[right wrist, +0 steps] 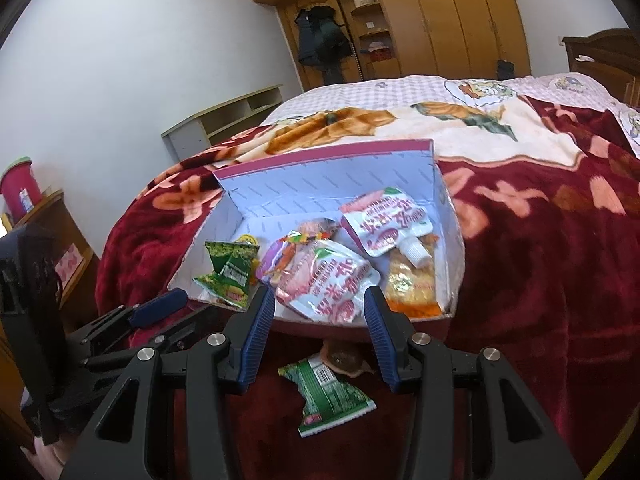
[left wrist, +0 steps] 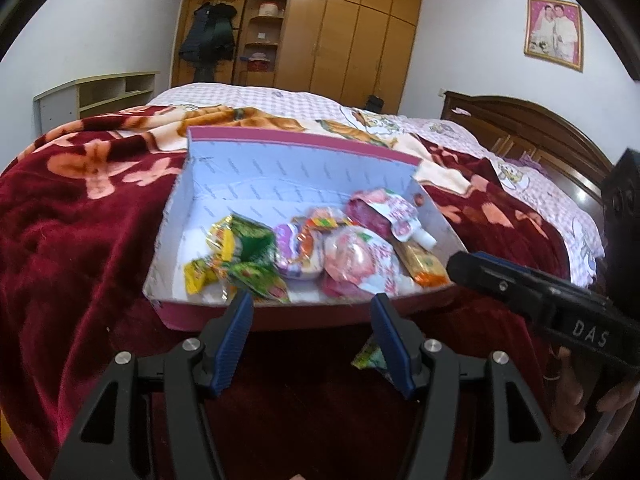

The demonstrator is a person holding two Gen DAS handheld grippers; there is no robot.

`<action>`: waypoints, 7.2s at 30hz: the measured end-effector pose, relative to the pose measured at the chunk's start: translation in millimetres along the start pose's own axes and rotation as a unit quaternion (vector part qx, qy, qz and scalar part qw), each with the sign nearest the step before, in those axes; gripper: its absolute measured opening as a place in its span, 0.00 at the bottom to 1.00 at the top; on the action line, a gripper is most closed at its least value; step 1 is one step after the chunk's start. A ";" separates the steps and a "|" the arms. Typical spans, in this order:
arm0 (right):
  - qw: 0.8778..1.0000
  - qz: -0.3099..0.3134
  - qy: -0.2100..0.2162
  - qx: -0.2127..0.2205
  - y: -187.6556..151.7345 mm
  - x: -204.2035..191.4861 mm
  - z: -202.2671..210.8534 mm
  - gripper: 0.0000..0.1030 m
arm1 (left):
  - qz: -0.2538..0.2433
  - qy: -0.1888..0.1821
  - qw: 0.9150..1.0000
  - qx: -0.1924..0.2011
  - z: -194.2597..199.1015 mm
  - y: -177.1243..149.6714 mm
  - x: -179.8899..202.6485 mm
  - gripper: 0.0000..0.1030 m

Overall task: Organize snacks
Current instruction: 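Withdraw both tools from the box toward the remaining snacks, then grasp the green-and-white snack bag with the left tool, then grasp the brown egg-shaped snack with the right tool while the left tool holds the bag, then carry the green bag and brown egg snack into the pink box with both tools, then open both tools to release the bag and egg snack in the box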

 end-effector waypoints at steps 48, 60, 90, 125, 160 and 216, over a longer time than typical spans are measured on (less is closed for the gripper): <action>0.995 -0.090 -0.030 -0.036 -62.8 65.9 18.6 0.47 | -0.064 -0.038 0.992 -0.103 -63.3 -74.3 70.1 0.75; 0.995 -0.092 -0.032 -0.038 -64.5 63.1 20.0 0.47 | -0.052 -0.048 0.993 -0.093 -47.7 -71.0 63.0 0.56; 0.996 -0.029 -0.036 -0.073 -73.4 12.5 -21.7 0.47 | 0.028 0.059 0.996 -0.056 -18.4 -60.7 -51.0 0.56; 0.995 0.011 -0.096 -0.036 -85.3 8.9 -50.1 0.26 | 0.013 0.063 0.997 -0.049 -22.8 -66.7 -50.7 0.56; 0.999 0.002 -0.043 0.006 -61.7 -14.2 7.3 0.25 | -0.015 0.025 1.000 -0.001 9.8 -25.2 -8.3 0.55; 0.999 0.011 -0.051 0.000 5.7 21.0 -73.6 0.37 | -0.009 0.078 0.997 -0.002 -112.5 58.0 -48.8 0.69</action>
Point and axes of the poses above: each gripper's, at about its wrist camera, not at the fingertips, and z roughly against the way its jaws point, x to its right, y to its top, the point moved 9 cm from there along -z, roughly the way its jaws point, and after that the axes turned 10 degrees about x, right-handed, at the moved point
